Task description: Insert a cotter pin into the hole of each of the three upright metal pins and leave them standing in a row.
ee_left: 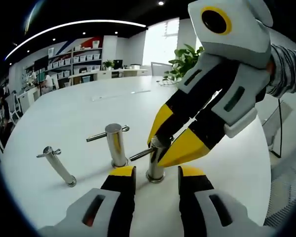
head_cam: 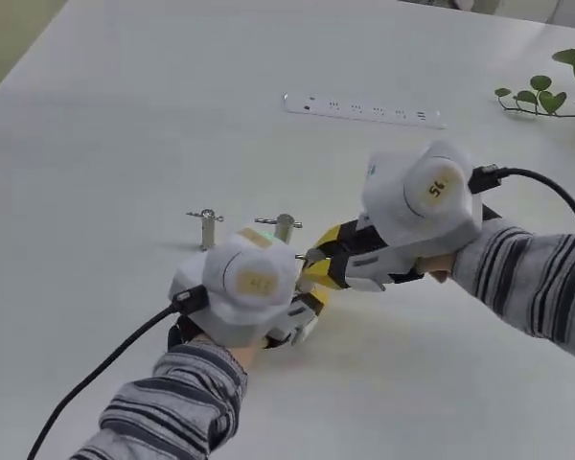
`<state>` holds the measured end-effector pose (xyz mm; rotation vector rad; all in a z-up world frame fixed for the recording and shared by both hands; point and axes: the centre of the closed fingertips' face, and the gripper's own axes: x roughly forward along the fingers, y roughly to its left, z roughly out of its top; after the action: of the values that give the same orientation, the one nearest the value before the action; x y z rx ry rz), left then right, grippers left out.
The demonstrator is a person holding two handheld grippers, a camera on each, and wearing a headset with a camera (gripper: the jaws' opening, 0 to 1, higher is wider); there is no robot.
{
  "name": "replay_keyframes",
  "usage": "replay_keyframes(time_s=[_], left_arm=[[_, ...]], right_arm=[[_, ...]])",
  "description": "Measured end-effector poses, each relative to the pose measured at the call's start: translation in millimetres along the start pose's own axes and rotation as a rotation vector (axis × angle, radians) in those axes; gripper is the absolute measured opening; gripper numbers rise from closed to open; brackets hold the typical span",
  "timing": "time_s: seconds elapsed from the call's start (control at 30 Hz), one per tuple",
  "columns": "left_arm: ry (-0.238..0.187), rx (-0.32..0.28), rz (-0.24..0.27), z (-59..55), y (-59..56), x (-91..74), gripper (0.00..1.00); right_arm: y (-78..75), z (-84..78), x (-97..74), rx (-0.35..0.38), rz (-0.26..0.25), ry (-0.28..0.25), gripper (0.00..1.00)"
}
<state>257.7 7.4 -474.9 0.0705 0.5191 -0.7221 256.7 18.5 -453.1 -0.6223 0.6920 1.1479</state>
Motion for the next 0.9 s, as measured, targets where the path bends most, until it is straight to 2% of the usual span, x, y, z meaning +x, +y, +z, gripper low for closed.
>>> replay_keyframes(time_s=[0.1,0.2,0.33,0.67,0.9], left_arm=[[-0.010,-0.011,-0.013,4.6,1.0,-3.2,0.35],[-0.026,-0.030,-0.035,10.3,0.3,-6.0,0.37],[-0.038,-0.045,-0.054,15.5,-0.4,-9.3,0.39],[-0.048,-0.053,-0.068,22.4,-3.5,-16.5,0.43],[-0.039,-0.047,-0.055,23.5,1.1,-22.9,0.46]], right_arm=[[0.6,-0.1,-0.5,0.021,0.007,-0.002,0.09],[1.4,2.5,-1.8,0.079,0.028,-0.020,0.08],[-4.9,-1.3,-2.3,0.082,0.010,-0.008,0.08],[-29.4,-7.9,-14.1,0.066,-0.031,0.024,0.08],[-49.8,-16.6,-18.6,0.069,-0.036,0.057,0.08]])
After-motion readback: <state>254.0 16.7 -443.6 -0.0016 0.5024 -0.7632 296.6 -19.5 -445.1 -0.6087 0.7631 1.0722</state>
